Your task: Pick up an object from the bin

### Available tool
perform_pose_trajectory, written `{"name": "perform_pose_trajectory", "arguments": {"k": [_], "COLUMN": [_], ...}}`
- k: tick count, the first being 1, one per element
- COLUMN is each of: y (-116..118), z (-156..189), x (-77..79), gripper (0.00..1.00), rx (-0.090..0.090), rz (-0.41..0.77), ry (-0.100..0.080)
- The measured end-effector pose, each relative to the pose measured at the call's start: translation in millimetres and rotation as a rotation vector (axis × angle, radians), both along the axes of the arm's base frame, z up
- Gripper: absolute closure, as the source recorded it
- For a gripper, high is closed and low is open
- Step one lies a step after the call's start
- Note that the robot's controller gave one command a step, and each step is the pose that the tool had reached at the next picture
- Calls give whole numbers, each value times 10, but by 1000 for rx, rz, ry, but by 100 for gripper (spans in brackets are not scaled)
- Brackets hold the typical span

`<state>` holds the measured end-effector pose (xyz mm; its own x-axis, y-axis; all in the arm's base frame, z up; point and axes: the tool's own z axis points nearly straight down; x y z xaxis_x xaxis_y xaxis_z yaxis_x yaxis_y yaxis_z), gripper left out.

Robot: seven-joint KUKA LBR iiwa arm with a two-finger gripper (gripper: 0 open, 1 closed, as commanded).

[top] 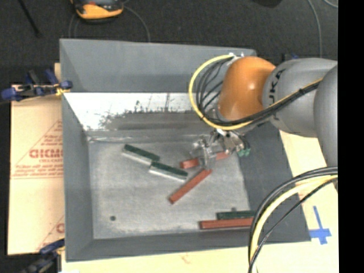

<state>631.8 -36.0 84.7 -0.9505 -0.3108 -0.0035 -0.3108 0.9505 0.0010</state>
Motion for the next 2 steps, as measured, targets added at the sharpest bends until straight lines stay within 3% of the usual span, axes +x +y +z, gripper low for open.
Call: {"name": "perform_pose_trajectory", "arguments": {"k": [1,2], "y": [19,-321], "z": [117,133], "x": [-155,24], "gripper": [100,100], "rx": [-3,0], "rz": [33,54], "ry": [0,-2]}}
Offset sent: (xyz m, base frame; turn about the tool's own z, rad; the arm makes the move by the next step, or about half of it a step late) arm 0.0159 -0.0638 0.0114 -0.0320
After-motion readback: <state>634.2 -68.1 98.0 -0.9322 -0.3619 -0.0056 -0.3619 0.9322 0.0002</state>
